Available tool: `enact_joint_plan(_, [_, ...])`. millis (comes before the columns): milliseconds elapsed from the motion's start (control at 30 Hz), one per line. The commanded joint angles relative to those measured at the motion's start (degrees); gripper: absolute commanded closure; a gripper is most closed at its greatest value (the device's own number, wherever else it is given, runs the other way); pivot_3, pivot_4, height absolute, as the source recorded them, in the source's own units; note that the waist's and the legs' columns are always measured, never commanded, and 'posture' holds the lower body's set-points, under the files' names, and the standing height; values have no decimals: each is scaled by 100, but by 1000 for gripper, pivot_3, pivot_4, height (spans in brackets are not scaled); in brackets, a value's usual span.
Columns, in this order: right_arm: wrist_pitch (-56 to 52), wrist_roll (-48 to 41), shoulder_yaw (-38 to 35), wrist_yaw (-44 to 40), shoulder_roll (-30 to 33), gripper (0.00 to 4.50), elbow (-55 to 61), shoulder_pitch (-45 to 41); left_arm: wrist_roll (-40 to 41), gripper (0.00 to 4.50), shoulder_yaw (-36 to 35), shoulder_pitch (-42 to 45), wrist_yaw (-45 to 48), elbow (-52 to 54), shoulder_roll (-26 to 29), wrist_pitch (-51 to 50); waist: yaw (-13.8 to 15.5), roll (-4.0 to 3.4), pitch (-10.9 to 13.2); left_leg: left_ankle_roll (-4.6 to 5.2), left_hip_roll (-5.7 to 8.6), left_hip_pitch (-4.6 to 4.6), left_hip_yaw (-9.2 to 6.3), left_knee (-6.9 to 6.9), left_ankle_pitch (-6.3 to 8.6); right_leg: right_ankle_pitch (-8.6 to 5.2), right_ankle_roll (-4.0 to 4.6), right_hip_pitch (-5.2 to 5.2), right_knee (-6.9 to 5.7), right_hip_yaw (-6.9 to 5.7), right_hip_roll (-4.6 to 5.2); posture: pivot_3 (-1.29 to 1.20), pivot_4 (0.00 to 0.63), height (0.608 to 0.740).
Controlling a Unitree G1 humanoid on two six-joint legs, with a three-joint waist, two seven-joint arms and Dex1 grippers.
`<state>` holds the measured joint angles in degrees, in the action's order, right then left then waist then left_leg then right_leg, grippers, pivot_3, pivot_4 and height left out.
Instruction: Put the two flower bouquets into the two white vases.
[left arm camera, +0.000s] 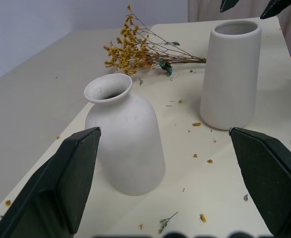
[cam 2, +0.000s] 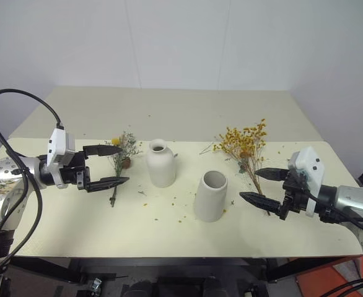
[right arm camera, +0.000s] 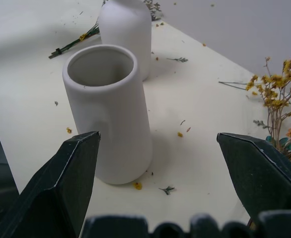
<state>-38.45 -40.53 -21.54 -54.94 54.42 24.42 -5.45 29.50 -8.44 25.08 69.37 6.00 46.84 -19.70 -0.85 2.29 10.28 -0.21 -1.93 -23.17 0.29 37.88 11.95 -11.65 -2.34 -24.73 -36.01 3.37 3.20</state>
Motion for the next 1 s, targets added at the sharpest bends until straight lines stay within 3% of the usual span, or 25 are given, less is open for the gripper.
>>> enact_joint_plan(33, [47, 22, -106, -14, 119, 46, 81, -37, 116, 0, -110, 78, 67, 98, 42, 106, -1, 0, 0, 0, 0, 0, 0, 0, 0, 0, 0, 0, 0, 0, 0, 0, 150, 740])
enact_joint_plan(567, [-214, 151, -61, 433, 179, 46, 84, -112, 64, 0, 228, 463, 285, -56, -125, 86, -4, 0, 0, 0, 1, 0, 0, 0, 0, 0, 0, 0, 0, 0, 0, 0, 150, 740])
enact_joint_plan(767, [-1629, 545, 629, 1792, 146, 46, -358, -1116, -20, 0, 395, 728, 387, -291, -253, 195, -37, 0, 0, 0, 1, 2, 0, 0, 0, 1, 1, 0, -3, 1, 0, 0, 150, 740])
enact_joint_plan(1000, [-1781, 537, 779, 1840, 59, 46, -444, -1481, -84, 0, 563, 1072, 425, -524, -411, 259, 10, 0, 0, 0, 3, -26, 0, 0, 0, 2, 2, -24, -2, 2, 1, 0, 150, 740])
